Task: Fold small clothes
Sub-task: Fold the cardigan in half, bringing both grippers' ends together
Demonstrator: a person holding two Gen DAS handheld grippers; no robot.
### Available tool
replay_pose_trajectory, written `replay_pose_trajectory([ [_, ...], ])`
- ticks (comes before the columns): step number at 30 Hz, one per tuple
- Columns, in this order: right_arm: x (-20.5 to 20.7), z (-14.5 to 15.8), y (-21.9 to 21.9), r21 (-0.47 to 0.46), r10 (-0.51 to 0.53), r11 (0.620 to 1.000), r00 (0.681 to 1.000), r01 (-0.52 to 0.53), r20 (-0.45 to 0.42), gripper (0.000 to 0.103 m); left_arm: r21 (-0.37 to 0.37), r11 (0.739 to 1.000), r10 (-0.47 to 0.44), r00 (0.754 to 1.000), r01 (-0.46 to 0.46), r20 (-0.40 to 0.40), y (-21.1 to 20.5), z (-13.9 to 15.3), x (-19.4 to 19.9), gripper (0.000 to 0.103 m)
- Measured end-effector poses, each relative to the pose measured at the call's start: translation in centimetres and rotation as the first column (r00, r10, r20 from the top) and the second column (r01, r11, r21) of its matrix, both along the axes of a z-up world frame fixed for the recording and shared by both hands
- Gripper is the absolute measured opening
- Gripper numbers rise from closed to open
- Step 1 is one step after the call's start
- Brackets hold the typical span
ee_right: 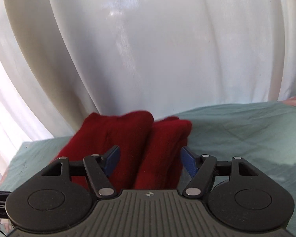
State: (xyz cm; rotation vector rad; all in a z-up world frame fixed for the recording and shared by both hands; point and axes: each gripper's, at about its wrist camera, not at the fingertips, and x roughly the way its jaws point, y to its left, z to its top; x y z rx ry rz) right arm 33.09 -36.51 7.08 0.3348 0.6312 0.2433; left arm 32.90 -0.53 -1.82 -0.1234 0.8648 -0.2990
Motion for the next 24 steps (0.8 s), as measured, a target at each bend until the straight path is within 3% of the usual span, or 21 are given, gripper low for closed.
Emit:
replay_pose_trajectory([
  [2, -0.6, 0.9, -0.3, 0.092, 0.038, 0.995, 0.999, -0.038, -0.001, 0.068, 0.005, 1.0, 0.002, 1.0, -0.002, -0.005, 0.0, -0.1, -0.1, 0.058],
  [4, 0.1, 0.4, 1.2, 0.17, 0.134, 0.978, 0.989, -0.122, -0.062, 0.068, 0.019, 1.0, -0.003, 1.0, 0.003, -0.002, -0.3, -0.2, -0.1, 0.058],
  [6, 1.6, -0.8, 2.5, 0.144, 0.135, 0.983, 0.976, -0.111, -0.171, 0.068, 0.028, 1.0, -0.005, 1.0, 0.005, -0.001, -0.5, 0.0, -0.1, 0.058],
  [8, 2.7, -1.9, 2.8, 0.081, 0.081, 0.995, 0.971, -0.064, -0.226, 0.068, 0.02, 1.0, -0.006, 1.0, 0.006, -0.003, -0.4, 0.0, -0.3, 0.058],
  [11, 4.1, -3.3, 2.4, 0.18, 0.106, 0.982, 0.961, -0.06, -0.257, 0.067, 0.02, 1.0, 0.002, 1.0, -0.002, -0.006, -0.4, 0.0, -0.3, 0.058],
  [12, 4.7, -3.7, 2.5, 0.208, 0.118, 0.976, 0.956, -0.062, -0.268, 0.058, 0.024, 1.0, 0.007, 1.0, -0.007, -0.006, -0.4, 0.0, -0.4, 0.058],
  [13, 5.1, -4.0, 3.1, 0.202, 0.121, 0.977, 0.954, -0.066, -0.274, 0.03, 0.028, 1.0, 0.01, 1.0, -0.01, -0.005, -0.3, 0.2, -0.5, 0.058],
  [14, 5.2, -4.0, 3.7, 0.177, 0.131, 0.98, 0.956, -0.086, -0.263, 0.013, 0.031, 0.999, 0.012, 1.0, -0.012, -0.004, -0.2, 0.4, -0.6, 0.058],
  [16, 4.4, -3.0, 4.5, 0.105, 0.127, 0.989, 0.972, -0.108, -0.199, 0.012, 0.022, 1.0, 0.014, 1.0, -0.015, 0.01, 0.3, 1.0, -1.0, 0.059],
  [18, 2.4, -0.7, 4.6, 0.011, 0.108, 0.994, 0.992, -0.108, -0.058, 0.012, 0.017, 1.0, 0.023, 0.999, -0.023, 0.029, 0.7, 1.7, -1.1, 0.062],
  [20, 0.2, 1.0, 4.4, -0.084, 0.103, 0.992, 0.993, -0.097, 0.063, 0.012, 0.02, 1.0, 0.02, 0.999, -0.02, 0.041, 0.6, 2.0, -1.0, 0.064],
  [22, -0.4, 0.3, 4.2, -0.151, 0.085, 0.986, 0.995, -0.077, 0.051, 0.012, 0.02, 1.0, 0.005, 0.999, -0.006, 0.035, 0.1, 1.8, -0.8, 0.065],
  [24, -0.2, -2.4, 4.1, -0.232, 0.072, 0.97, 0.997, -0.075, -0.021, 0.013, 0.024, 0.999, -0.026, 1.0, 0.026, 0.006, -0.8, 0.9, -0.6, 0.066],
])
